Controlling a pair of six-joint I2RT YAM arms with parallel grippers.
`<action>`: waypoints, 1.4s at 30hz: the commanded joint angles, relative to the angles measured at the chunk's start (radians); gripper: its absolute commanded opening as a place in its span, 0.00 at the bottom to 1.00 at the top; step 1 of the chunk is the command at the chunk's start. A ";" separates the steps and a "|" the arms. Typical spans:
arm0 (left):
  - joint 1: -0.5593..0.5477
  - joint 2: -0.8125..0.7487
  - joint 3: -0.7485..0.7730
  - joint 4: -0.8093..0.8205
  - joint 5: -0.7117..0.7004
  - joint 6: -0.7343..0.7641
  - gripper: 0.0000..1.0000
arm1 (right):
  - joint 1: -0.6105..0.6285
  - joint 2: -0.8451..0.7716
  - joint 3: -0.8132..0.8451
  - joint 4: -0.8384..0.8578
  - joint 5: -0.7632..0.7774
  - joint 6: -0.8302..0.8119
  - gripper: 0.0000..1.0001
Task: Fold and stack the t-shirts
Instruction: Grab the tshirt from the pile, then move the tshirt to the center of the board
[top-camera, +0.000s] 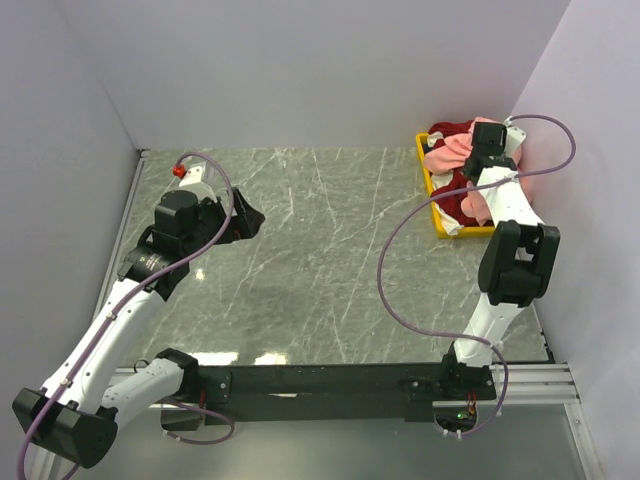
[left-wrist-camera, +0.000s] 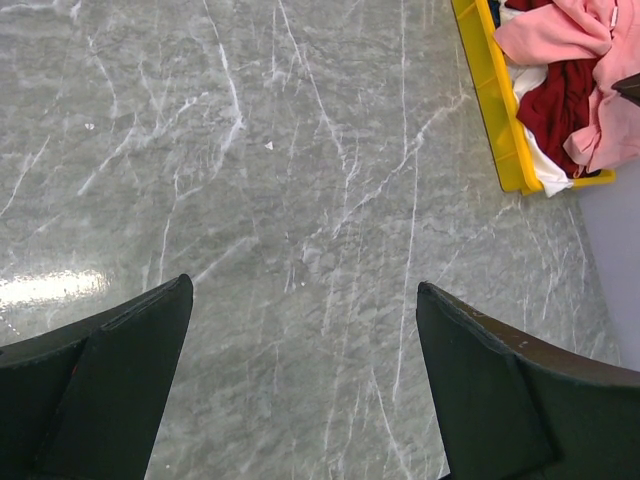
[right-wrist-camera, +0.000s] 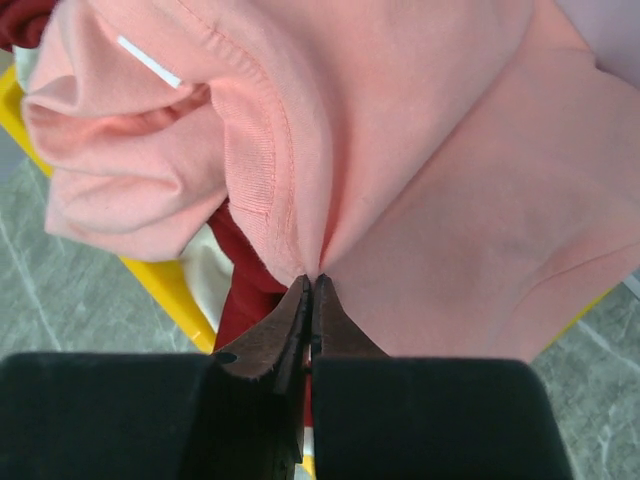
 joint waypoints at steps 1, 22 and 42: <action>0.006 0.003 0.050 0.027 -0.003 0.009 0.99 | 0.020 -0.149 0.009 0.023 0.004 -0.007 0.00; 0.007 0.040 0.087 0.130 0.079 -0.138 0.98 | 0.484 -0.437 0.624 -0.145 -0.158 -0.085 0.00; 0.013 0.037 0.039 0.144 0.053 -0.169 0.97 | 0.530 -0.426 0.405 0.118 -0.272 0.060 0.00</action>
